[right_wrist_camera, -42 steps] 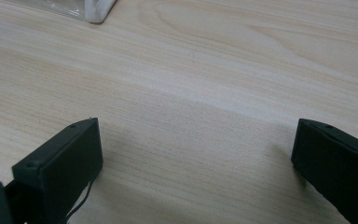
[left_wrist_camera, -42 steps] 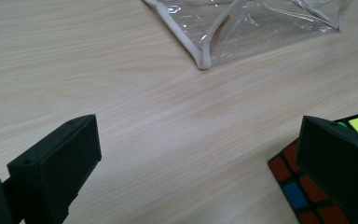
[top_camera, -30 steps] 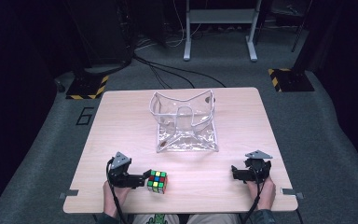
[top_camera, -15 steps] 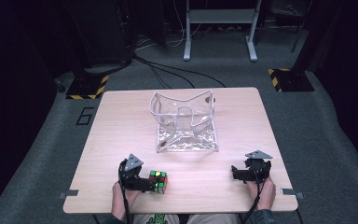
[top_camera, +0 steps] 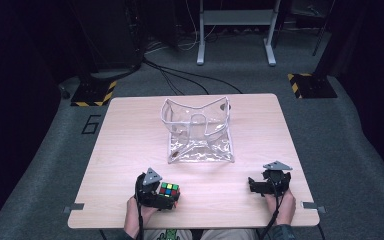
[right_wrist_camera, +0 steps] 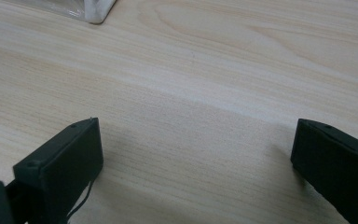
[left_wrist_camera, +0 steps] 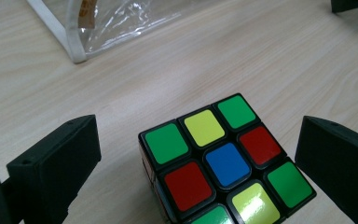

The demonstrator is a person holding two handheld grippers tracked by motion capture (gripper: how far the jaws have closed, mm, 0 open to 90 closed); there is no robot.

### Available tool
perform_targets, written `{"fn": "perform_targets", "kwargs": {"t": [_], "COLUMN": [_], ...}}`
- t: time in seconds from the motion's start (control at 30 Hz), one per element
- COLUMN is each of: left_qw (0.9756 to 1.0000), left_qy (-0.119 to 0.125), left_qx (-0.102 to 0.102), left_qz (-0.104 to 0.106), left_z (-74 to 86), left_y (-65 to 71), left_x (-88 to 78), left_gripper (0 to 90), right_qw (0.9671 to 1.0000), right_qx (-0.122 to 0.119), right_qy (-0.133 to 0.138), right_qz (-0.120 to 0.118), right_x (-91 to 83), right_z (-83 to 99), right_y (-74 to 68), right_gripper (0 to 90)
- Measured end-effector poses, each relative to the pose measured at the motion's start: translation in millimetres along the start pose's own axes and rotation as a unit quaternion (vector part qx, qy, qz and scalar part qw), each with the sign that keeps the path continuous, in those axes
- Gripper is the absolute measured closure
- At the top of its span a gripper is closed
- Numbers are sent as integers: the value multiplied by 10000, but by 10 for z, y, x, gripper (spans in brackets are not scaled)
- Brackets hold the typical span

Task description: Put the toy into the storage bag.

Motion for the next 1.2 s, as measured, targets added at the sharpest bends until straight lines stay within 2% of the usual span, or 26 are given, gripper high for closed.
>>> {"fn": "perform_targets", "kwargs": {"t": [0.3,0.43,0.5,0.7,0.93,1.2], "left_qw": [10000,10000,9999,9997,9998,9999], "left_qy": [-51,-74,-74,-99,50,58], "left_qx": [-53,-51,-67,-127,-6,25], "left_qz": [53,32,21,-169,-199,-125], "left_z": [53,70,88,155,176,175], "left_y": [-4,-22,-36,-96,-133,-146], "left_x": [37,41,44,44,32,28], "left_gripper": [11,78,151,291,329,332], "right_qw": [10000,10000,10000,10000,10000,10000], "right_qx": [46,50,49,48,51,51], "right_qy": [16,20,21,23,24,26], "right_qz": [24,29,31,52,56,55], "right_x": [-1,-2,-2,-1,-1,-1], "right_z": [-2,-1,-1,-1,-1,-2], "right_y": [0,1,1,4,5,6], "right_gripper": [22,23,24,25,27,27]}}
Point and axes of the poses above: each handheld gripper's, and its own axes: x roughly forward along the jaws, z roughly out of its underside, y roughly to its right, the point moved 4 cm from there along x, roughly forward along the jaws, and after that the axes turned 10 degrees about y, right-handed, at the moved point
